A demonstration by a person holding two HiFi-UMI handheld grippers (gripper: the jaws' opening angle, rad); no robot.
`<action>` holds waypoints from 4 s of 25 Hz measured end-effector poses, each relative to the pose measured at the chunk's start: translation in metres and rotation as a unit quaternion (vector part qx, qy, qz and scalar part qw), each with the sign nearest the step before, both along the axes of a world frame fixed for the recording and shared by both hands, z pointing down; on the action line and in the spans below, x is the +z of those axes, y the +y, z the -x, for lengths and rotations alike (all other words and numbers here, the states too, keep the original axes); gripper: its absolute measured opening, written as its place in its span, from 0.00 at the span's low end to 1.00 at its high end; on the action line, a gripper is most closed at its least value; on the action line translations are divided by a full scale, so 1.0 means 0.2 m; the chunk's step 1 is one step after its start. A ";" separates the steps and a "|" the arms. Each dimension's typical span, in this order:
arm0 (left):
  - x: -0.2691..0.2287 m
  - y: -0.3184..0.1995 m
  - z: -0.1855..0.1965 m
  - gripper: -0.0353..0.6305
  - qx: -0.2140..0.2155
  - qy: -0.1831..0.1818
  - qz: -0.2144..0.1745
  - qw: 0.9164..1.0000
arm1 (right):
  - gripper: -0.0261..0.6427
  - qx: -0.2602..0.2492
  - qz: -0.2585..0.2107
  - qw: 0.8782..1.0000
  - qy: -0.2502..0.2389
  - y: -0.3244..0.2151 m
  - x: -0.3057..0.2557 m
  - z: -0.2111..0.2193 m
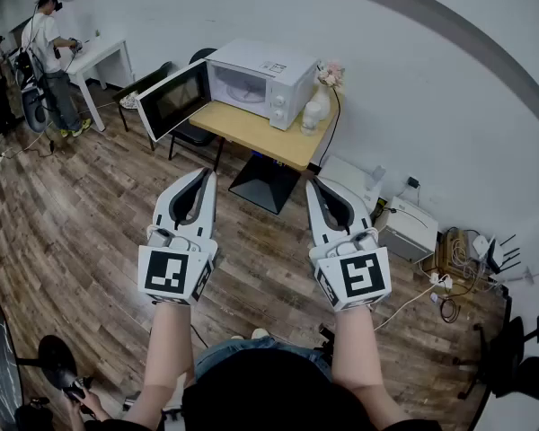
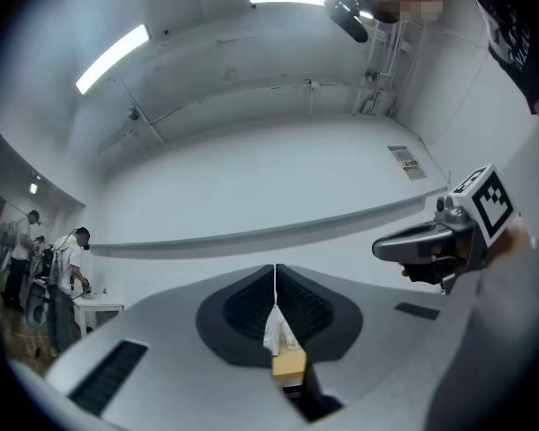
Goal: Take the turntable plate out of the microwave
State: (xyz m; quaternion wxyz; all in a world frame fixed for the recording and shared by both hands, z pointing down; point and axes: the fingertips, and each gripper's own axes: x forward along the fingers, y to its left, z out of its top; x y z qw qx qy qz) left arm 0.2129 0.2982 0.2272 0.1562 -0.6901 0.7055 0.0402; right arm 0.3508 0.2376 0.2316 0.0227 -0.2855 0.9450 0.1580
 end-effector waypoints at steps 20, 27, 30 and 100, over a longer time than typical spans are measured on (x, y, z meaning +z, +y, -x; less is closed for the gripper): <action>0.07 -0.15 -0.03 0.82 -0.031 0.045 0.044 0.998 | 0.61 -0.021 0.100 0.994 -0.022 -0.19 0.13 -0.08; 0.14 -0.16 0.01 0.82 -0.049 0.080 0.050 0.994 | 0.61 -0.028 0.077 0.996 -0.022 -0.18 0.15 -0.10; 0.17 -0.22 0.04 0.82 -0.043 0.101 0.045 0.993 | 0.61 -0.017 0.096 0.995 -0.024 -0.25 0.18 -0.10; 0.82 -2.69 1.81 0.43 0.063 0.107 0.233 0.964 | 0.37 0.133 0.302 0.944 -0.014 -2.45 0.92 1.81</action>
